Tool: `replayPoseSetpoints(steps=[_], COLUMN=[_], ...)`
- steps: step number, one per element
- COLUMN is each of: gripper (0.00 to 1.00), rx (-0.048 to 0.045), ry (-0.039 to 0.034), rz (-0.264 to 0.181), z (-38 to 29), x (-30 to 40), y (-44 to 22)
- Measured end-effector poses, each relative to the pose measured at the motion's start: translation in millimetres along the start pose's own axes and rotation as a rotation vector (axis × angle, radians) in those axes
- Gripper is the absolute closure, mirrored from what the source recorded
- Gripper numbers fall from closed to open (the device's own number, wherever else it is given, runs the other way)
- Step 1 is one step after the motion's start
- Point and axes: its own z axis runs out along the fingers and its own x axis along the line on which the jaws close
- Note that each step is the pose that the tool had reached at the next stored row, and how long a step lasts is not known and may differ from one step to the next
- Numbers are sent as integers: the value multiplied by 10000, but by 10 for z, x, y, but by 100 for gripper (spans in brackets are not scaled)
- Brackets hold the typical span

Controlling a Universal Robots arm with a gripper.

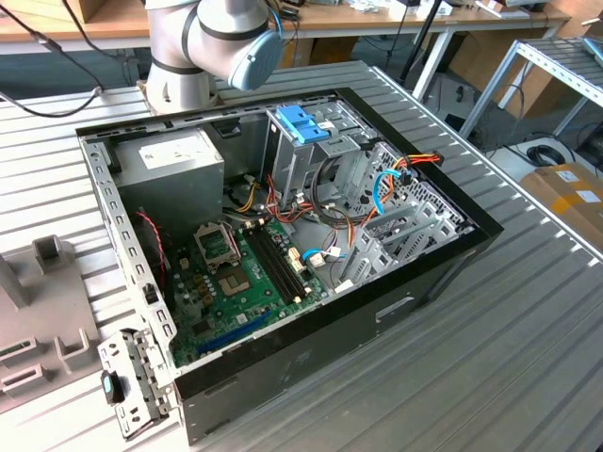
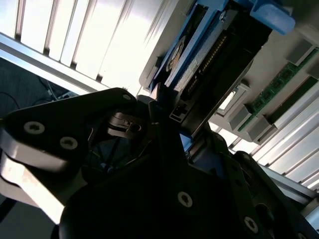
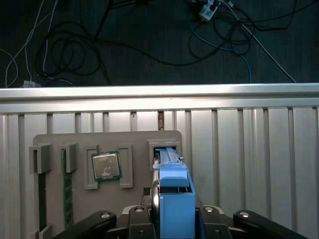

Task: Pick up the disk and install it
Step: 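Pick up the disk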

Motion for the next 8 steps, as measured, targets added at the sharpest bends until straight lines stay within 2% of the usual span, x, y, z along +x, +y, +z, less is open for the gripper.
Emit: replayPoseSetpoints(steps=[8], gripper=[63], rx=[0], ry=[0], rz=[0], z=[-84], x=[-4], y=[4])
